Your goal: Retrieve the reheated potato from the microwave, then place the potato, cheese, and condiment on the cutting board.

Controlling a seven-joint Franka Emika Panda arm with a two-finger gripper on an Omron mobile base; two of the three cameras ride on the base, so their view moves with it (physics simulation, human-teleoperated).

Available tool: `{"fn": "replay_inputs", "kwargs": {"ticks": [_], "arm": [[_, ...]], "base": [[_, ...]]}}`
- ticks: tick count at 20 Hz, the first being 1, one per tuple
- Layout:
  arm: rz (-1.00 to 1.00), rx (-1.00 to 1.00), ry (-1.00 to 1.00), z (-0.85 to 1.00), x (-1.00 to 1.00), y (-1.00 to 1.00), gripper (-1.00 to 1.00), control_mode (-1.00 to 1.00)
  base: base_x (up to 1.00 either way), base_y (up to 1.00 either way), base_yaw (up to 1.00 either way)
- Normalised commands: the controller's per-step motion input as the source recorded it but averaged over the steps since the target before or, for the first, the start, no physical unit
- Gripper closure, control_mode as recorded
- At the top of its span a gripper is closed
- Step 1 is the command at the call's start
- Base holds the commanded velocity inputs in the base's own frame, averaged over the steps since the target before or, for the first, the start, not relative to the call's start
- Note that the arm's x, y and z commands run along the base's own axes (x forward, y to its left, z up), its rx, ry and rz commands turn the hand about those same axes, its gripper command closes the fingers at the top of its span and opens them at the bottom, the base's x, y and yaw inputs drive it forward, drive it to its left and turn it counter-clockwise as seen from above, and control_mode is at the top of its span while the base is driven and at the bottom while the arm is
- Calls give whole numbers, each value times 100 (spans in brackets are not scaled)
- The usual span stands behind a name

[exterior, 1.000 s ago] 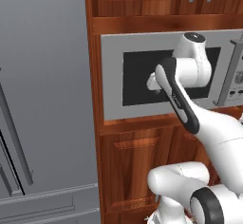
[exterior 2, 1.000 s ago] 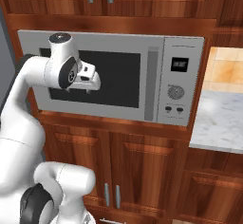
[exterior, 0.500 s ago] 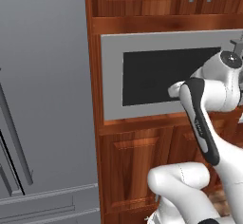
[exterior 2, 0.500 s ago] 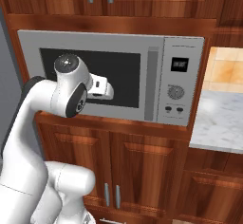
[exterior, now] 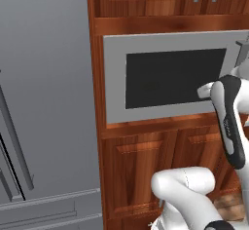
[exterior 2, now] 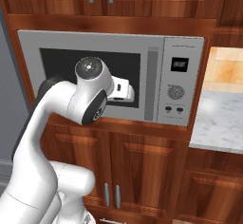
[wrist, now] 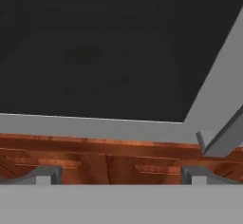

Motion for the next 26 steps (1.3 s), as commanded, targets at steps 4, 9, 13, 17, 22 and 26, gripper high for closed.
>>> {"fn": "replay_inputs", "kwargs": {"ticks": [4, 9, 13, 17, 22, 26], "arm": [[0, 0, 0, 24, -2, -61, -100, -100], [0, 0, 1, 15, 0, -56, -100, -100], [0, 0, 0, 1, 2, -46, -100, -100], [0, 1, -2, -1, 28, -34, -100, -100], [1, 7, 0, 0, 38, -26, -100, -100], [0, 7, 0, -2, 38, -26, -100, -100]], "base": [[0, 0, 0], [0, 0, 0], [0, 0, 0], [0, 0, 0], [0, 0, 0], [0, 0, 0]]}}
